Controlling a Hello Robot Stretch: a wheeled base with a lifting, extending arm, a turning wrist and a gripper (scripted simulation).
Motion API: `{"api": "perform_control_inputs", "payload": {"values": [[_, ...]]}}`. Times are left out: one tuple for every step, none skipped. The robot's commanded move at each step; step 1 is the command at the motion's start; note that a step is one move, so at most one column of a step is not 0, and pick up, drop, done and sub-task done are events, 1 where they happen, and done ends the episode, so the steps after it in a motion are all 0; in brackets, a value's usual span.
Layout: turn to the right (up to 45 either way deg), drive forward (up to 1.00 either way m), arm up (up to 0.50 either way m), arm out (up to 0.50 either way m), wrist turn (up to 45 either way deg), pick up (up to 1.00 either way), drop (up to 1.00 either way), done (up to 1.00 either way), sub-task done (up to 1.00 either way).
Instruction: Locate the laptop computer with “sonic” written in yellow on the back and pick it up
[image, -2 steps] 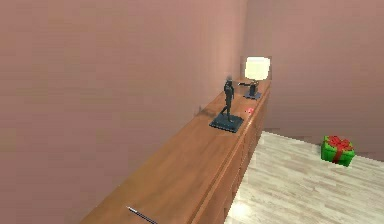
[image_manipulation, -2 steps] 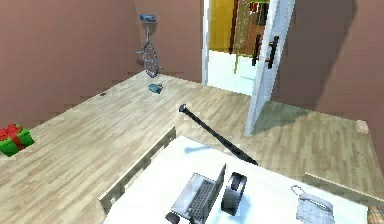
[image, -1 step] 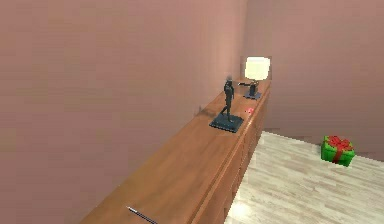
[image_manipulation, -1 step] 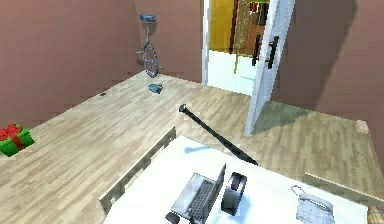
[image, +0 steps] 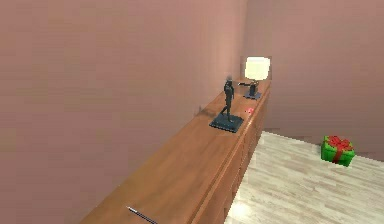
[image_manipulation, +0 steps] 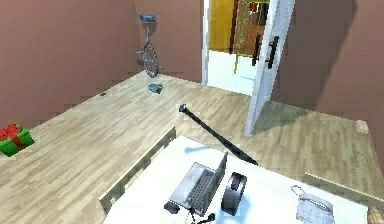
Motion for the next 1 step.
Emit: {"api": "perform_control_inputs", "payload": {"values": [[0.0, 0.0, 0.0, 0.0, 0.0, 0.0, 0.0, 1.0, 0.0]]}}
